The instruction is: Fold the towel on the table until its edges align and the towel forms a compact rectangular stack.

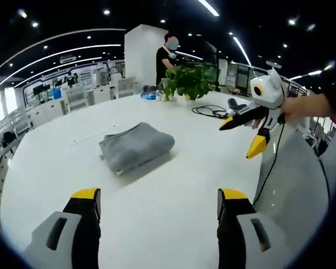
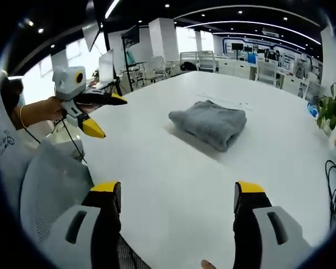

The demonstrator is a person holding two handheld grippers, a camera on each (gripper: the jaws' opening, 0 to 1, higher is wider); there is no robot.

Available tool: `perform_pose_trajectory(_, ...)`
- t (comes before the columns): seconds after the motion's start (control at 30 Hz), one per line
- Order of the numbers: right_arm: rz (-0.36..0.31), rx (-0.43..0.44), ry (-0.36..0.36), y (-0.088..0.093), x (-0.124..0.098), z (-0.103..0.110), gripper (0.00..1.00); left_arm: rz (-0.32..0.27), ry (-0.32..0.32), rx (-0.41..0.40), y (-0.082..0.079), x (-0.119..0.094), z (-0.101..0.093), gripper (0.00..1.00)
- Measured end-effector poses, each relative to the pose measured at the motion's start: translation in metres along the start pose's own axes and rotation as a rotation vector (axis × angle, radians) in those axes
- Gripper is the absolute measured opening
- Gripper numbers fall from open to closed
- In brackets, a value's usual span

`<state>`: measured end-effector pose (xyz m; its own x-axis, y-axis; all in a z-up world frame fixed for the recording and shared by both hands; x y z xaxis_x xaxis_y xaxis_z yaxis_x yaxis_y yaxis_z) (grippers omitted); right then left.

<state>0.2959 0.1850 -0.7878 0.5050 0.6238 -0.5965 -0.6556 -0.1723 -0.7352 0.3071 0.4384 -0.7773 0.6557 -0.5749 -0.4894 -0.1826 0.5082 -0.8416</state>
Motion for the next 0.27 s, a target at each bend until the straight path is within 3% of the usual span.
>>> perform_pose_trajectory(0.27, -0.012, 0.019, 0.032, 0.0056, -0.0072, -0.0092, 0.86, -0.006, -0.010, -0.009, 0.0014, -0.0059, -0.0024, 0.99)
Point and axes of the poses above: the point that each gripper's makers call its tool centre point, and the gripper's own axes: x roughly forward along the fingers, z roughly to its left, y roughly out of its underside, the point moved 5 cm from there along -x, roughly backward along the fingers, and after that the axes turned 15 degrees about x, right-handed, at the moved point
